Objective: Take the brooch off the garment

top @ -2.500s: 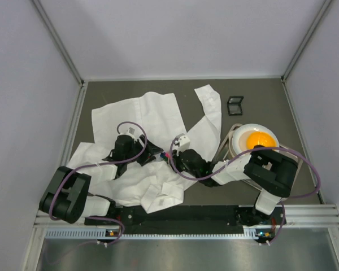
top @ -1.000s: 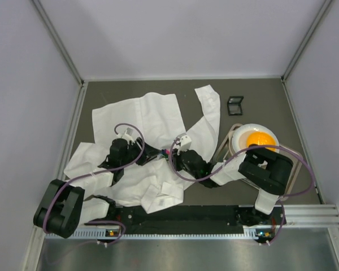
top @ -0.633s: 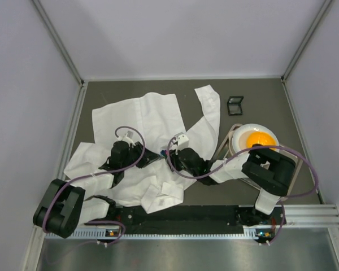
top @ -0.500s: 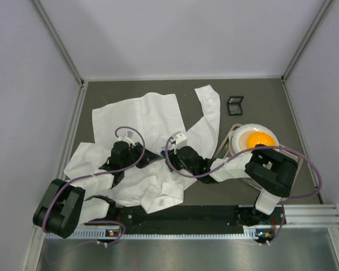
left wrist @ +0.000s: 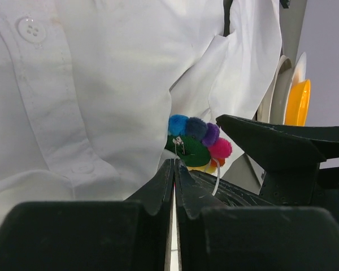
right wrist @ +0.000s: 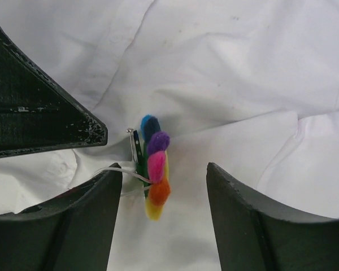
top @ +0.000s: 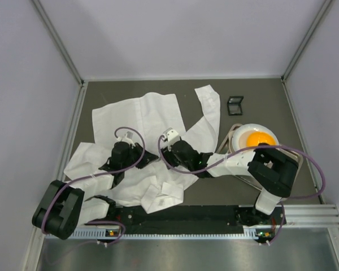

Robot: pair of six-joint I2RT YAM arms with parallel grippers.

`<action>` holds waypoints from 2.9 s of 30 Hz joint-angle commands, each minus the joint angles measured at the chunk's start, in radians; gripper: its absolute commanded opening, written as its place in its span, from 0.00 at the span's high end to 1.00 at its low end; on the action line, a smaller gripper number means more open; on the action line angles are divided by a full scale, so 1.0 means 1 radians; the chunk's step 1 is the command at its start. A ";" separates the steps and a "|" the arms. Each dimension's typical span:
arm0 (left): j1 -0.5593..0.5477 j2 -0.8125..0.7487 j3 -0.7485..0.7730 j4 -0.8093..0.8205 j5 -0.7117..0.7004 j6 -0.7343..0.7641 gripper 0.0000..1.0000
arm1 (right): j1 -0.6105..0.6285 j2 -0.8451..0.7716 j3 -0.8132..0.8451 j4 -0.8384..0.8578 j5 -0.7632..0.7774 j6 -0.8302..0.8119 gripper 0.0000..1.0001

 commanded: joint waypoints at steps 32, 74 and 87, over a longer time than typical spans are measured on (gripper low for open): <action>-0.020 0.024 0.010 0.011 -0.029 0.011 1.00 | 0.049 -0.042 0.187 -0.264 0.122 -0.019 0.28; -0.031 -0.044 -0.020 -0.020 -0.112 -0.013 0.85 | 0.125 0.131 0.159 -0.094 0.317 -0.103 0.59; -0.031 -0.026 -0.007 -0.010 -0.089 -0.006 0.82 | 0.106 0.066 0.014 0.075 0.248 -0.063 0.78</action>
